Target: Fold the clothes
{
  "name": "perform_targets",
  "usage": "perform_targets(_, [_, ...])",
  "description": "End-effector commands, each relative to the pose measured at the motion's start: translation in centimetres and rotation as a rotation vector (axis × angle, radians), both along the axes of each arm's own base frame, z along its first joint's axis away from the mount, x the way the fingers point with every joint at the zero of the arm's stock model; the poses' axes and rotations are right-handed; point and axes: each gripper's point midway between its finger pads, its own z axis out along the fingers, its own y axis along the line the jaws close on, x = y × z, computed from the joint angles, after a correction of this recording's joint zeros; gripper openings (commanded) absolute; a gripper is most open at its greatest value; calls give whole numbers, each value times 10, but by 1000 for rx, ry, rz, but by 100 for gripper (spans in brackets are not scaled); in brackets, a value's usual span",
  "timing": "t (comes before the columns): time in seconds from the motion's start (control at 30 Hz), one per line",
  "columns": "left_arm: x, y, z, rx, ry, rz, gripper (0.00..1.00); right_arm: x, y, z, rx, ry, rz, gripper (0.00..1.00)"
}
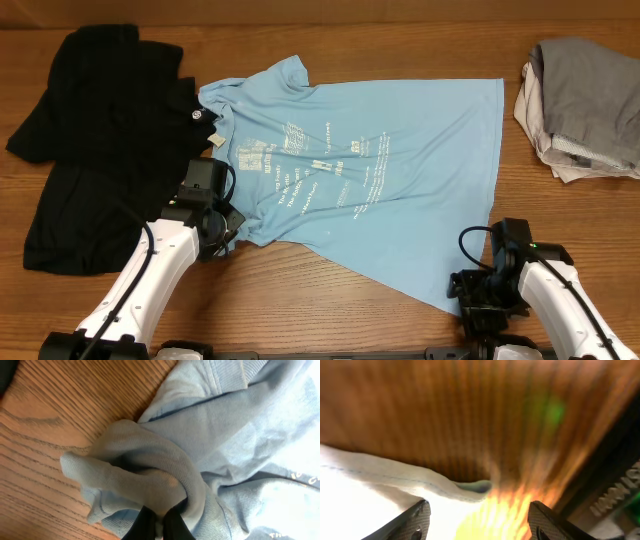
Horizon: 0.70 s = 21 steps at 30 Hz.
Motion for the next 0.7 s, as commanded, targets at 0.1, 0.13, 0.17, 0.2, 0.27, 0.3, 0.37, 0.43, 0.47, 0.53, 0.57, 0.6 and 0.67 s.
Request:
perform_targets(0.1, [4,8,3,40,-16,14,4,18,-5,-10,-30,-81,-4,61])
perform_targets(0.13, [4,9,3,41,-16,15,4,21,-6,-12,-37,-87,-3,60])
perform_targets(0.17, [4,9,3,43,-17,15,4,23,-8,-13,-47,-90,-1,57])
perform_targets(0.2, [5,9,3,46,-18,16,4,25,-11,-16,-65,-94,2,53])
perform_targets(0.27, [5,10,4,48,-19,16,4,27,-15,-19,-88,-92,6,38])
perform_targets(0.3, [5,10,4,48,-20,16,4,27,-17,-21,-97,-89,8,29])
perform_targets(0.37, [5,10,4,48,-21,16,4,27,-18,-22,-105,-83,15,8])
perform_targets(0.43, [6,9,4,47,-24,16,4,30,-19,-22,-102,-105,52,4])
perform_targets(0.47, [6,9,4,47,-25,15,4,33,-20,-21,-101,-117,76,4])
perform_targets(0.53, [9,9,6,52,-31,-14,4,43,-21,-16,-96,-158,155,4])
perform_targets(0.57, [11,8,8,55,-36,-38,4,48,-23,-10,-100,-171,186,4])
perform_targets(0.6, [13,8,11,58,-43,-62,4,51,-25,-5,-106,-173,201,4])
perform_targets(0.67, [18,7,20,67,-53,-98,4,57,-31,10,-136,-168,229,4])
